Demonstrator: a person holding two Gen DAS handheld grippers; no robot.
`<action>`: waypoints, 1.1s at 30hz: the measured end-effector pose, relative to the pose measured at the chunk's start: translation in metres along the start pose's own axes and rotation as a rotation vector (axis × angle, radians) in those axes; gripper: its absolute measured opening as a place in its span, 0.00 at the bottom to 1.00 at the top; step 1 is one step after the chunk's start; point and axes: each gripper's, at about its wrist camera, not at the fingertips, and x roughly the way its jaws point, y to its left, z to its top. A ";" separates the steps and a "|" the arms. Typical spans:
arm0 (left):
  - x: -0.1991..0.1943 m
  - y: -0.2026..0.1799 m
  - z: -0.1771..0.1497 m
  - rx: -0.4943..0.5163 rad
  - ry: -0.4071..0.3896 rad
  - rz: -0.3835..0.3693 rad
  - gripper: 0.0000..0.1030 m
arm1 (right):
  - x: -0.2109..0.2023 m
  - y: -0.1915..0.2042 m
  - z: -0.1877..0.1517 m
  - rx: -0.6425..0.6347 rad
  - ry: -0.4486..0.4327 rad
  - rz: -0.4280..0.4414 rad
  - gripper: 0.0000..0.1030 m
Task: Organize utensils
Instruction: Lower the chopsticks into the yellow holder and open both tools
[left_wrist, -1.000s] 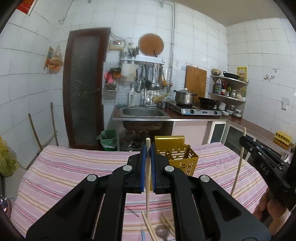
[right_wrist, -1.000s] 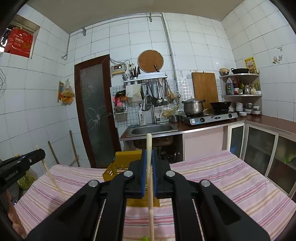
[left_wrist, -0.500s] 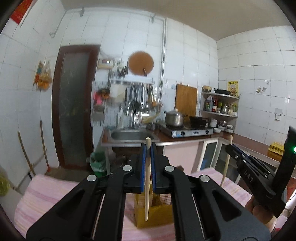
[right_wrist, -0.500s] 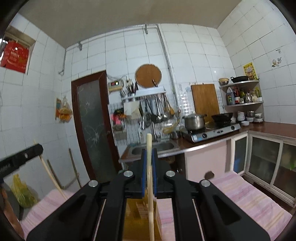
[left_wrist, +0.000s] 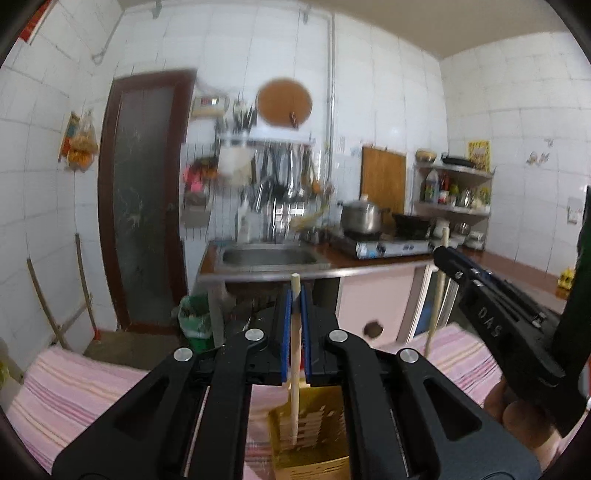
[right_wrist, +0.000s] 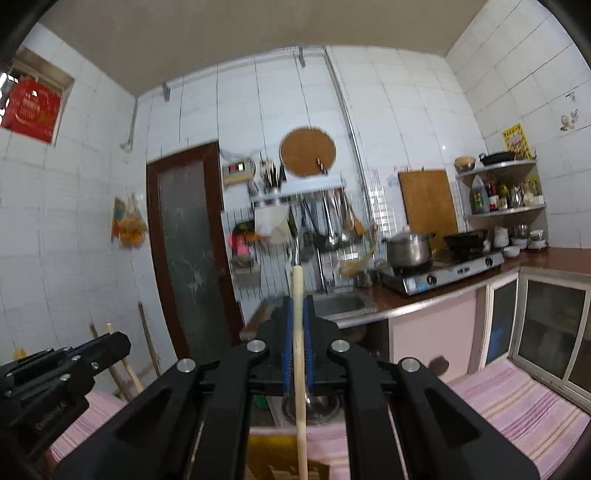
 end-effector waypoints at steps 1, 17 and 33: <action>0.007 0.002 -0.008 -0.001 0.025 0.008 0.04 | 0.003 0.000 -0.006 -0.003 0.019 -0.001 0.06; -0.109 0.046 0.028 -0.050 -0.027 0.169 0.95 | -0.071 -0.023 0.033 -0.095 0.136 -0.167 0.75; -0.168 0.054 -0.084 0.052 0.177 0.258 0.95 | -0.169 -0.034 -0.055 -0.117 0.336 -0.222 0.91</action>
